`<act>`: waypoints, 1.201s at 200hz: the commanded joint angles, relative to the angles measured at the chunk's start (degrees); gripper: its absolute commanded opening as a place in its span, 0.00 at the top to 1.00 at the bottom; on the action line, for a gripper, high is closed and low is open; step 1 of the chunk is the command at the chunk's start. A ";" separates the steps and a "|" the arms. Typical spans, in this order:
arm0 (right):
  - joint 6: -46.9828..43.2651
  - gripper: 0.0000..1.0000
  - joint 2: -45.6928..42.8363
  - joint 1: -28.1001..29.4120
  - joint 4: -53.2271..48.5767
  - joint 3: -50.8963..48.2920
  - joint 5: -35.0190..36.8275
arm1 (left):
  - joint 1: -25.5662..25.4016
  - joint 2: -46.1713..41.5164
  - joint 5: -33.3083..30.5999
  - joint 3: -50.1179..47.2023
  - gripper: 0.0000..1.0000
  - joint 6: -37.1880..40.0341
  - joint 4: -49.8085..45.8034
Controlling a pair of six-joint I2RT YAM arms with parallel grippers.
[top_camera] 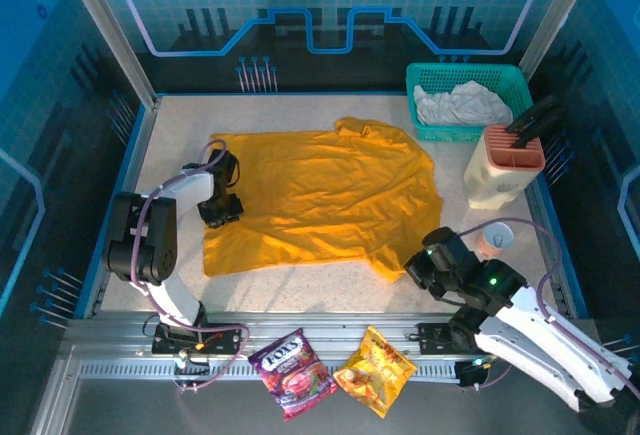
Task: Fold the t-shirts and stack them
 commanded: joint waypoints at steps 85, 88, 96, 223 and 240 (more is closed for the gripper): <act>-2.63 0.97 4.94 -8.94 -7.56 4.82 19.57 | -0.83 0.88 0.66 -0.35 0.68 1.21 -0.20; -4.27 0.97 5.52 -10.19 -6.38 4.57 18.47 | -0.85 0.91 0.66 -0.35 0.68 1.10 -0.14; -8.11 0.97 7.50 -13.62 -3.11 4.02 15.40 | -0.85 1.01 0.76 -0.27 0.68 1.09 -0.10; -48.72 1.00 59.33 -28.02 16.00 34.10 1.41 | -1.29 0.06 -1.09 -0.58 0.64 0.94 -1.63; -50.34 0.83 63.90 -28.19 15.61 37.21 -0.59 | -1.33 0.13 -1.27 -0.78 0.64 0.87 -1.82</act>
